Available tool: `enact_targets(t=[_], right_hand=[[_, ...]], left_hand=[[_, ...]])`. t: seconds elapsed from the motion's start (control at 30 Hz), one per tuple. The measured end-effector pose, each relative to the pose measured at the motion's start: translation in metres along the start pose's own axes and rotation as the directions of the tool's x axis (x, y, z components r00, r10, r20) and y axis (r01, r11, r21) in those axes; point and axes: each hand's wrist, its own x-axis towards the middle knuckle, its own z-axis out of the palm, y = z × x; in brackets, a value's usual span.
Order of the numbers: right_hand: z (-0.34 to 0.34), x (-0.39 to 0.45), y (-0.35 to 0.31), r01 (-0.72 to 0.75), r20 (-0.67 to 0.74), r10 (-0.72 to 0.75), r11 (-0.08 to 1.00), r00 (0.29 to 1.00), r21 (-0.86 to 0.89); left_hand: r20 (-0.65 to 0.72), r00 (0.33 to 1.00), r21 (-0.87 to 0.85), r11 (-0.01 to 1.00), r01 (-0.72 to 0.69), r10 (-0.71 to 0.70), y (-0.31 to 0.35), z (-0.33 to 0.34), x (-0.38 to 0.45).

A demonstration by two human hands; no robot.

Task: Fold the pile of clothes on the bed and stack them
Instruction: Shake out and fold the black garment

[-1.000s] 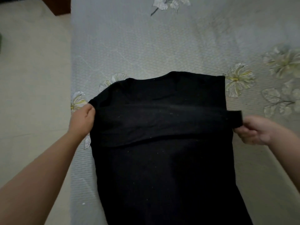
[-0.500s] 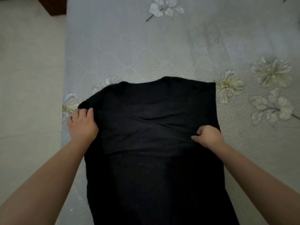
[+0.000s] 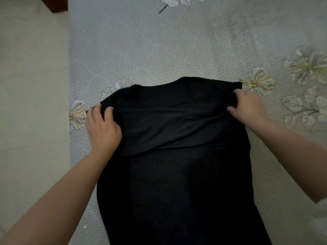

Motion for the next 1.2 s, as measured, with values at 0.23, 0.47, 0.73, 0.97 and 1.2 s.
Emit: enact_targets(t=[0.23, 0.47, 0.73, 0.97, 1.2], right_hand=[[0.055, -0.064, -0.005, 0.406, -0.041, -0.422, 0.890, 0.906, -0.207], [0.063, -0.059, 0.031, 0.417, 0.203, -0.373, 0.869, 0.906, -0.267], [0.072, -0.176, 0.080, 0.202, 0.189, -0.198, 0.979, 0.962, 0.002], [0.115, -0.324, 0.123, -0.167, 0.304, 0.118, 0.976, 0.945, 0.142], [0.138, -0.374, 0.147, -0.317, 0.215, 0.260, 0.898, 0.942, 0.306]], left_hand=[[0.316, 0.915, 0.054, 0.958, -0.282, 0.251, -0.029, 0.021, -0.056], [0.556, 0.824, 0.252, 0.967, -0.039, -0.112, -0.041, 0.042, -0.046], [0.410, 0.912, 0.031, 0.999, 0.010, -0.022, 0.001, 0.027, -0.153], [0.606, 0.795, -0.030, 0.998, 0.057, -0.027, 0.016, 0.017, -0.354], [0.573, 0.612, -0.349, 0.513, 0.784, -0.546, 0.005, 0.017, -0.414]])
